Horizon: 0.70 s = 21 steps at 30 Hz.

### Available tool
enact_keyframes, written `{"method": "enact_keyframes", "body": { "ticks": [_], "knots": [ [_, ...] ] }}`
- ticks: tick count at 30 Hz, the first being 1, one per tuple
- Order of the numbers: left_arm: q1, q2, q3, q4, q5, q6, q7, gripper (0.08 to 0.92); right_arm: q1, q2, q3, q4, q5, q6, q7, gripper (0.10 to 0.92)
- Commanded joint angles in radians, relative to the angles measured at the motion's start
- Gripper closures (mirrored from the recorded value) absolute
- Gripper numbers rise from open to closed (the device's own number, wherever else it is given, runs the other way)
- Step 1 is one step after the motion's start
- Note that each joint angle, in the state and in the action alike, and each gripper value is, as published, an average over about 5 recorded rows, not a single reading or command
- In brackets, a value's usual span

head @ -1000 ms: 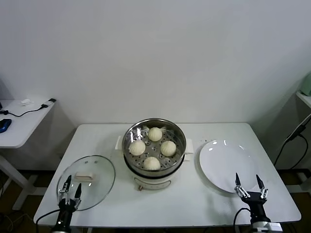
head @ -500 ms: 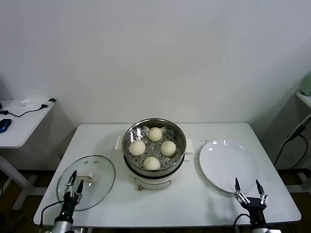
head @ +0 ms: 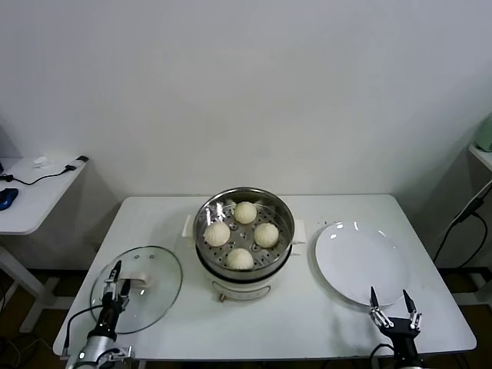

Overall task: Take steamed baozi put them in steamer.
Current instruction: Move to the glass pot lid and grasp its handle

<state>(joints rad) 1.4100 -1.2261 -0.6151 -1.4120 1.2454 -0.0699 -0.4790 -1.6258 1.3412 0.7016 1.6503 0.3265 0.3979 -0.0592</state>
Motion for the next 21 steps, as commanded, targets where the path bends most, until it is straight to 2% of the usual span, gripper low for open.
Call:
{"method": "enact_keyframes", "body": {
  "ticks": [1,21],
  "knots": [
    [-0.024,0.005,0.004,0.049,0.007,0.002,0.007,0.202,-0.001,0.003,-0.001,-0.008,-0.002,0.003,-0.003,0.203],
    [-0.047,0.006,0.0,0.113,0.031,-0.054,-0.051,0.758,-0.005,0.009,-0.01,-0.004,-0.008,0.001,-0.016,0.203]
  ]
}}
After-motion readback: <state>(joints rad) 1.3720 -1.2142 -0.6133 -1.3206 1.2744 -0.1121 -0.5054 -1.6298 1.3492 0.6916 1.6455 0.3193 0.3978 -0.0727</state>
